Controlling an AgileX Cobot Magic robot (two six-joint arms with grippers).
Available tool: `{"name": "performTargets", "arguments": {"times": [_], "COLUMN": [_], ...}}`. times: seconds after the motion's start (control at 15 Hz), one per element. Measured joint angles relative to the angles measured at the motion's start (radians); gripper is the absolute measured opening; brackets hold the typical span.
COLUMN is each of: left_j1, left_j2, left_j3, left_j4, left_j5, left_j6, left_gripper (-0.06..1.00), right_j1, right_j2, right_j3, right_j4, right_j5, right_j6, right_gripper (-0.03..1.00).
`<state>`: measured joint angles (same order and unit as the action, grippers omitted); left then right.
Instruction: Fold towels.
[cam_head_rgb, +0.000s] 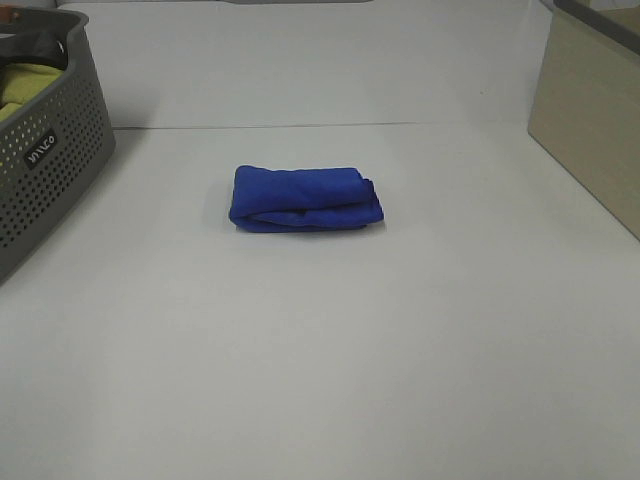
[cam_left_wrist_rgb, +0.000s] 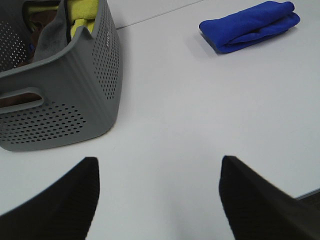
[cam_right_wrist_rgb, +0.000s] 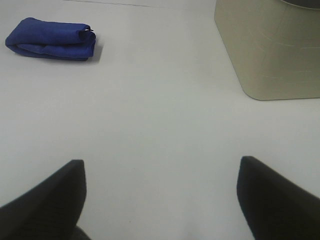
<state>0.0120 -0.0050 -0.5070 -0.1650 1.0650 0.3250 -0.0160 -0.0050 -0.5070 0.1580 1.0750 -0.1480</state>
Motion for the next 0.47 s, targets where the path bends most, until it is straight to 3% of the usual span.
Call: {"name": "performTargets", "arguments": {"times": [0.47], "left_j1": [0.000], "left_j2": [0.000], "left_j3": [0.000], "left_j4": [0.000], "left_j5": [0.000], "left_j6": [0.000], "left_gripper": [0.65], "right_j1": [0.000], "right_j2": [0.000], "right_j3": [0.000], "right_j4": [0.000], "right_j5": [0.000], "right_j6": [0.000], "right_gripper": [0.78]}}
